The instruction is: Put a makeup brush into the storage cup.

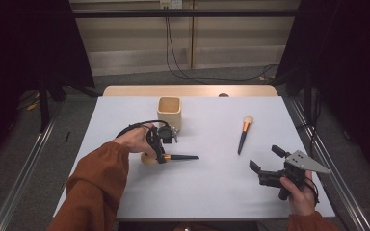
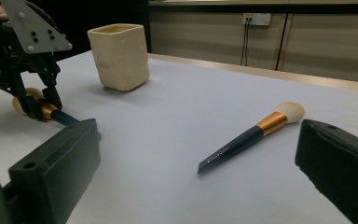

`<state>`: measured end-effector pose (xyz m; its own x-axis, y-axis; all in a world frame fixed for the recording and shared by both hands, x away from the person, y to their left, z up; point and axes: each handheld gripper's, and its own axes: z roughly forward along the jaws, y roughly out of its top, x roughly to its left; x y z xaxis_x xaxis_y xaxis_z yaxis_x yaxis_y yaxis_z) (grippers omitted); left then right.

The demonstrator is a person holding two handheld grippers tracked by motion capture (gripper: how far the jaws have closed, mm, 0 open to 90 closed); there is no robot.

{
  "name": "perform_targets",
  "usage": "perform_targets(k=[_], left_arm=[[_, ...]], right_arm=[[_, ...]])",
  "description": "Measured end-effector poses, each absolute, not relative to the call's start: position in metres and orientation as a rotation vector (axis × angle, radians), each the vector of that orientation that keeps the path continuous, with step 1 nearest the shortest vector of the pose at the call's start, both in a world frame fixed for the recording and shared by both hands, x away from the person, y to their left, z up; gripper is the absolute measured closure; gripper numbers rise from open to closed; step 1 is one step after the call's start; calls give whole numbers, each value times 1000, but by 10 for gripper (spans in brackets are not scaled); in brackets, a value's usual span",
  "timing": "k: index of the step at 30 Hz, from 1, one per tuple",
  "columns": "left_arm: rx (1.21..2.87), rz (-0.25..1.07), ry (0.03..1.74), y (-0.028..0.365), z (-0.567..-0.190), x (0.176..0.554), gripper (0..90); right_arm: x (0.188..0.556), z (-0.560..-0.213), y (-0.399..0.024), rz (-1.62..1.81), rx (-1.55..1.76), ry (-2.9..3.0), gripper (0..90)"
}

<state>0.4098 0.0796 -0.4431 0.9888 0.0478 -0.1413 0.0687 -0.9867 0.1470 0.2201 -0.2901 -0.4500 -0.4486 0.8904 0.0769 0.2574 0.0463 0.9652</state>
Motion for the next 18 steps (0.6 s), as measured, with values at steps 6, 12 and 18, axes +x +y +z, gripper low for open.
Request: perform_targets(k=[6, 12, 18], left_arm=[[2930, -229, 190, 84, -437, 412, 630], [2880, -287, 285, 91, -434, 413, 631], [2813, -317, 334, 96, -433, 412, 631]], right_arm=[[220, -450, -290, 1429, 1155, 1758, 0], [220, -450, -290, 1429, 1155, 1759, 0], [220, -450, -290, 1429, 1155, 1760, 0]])
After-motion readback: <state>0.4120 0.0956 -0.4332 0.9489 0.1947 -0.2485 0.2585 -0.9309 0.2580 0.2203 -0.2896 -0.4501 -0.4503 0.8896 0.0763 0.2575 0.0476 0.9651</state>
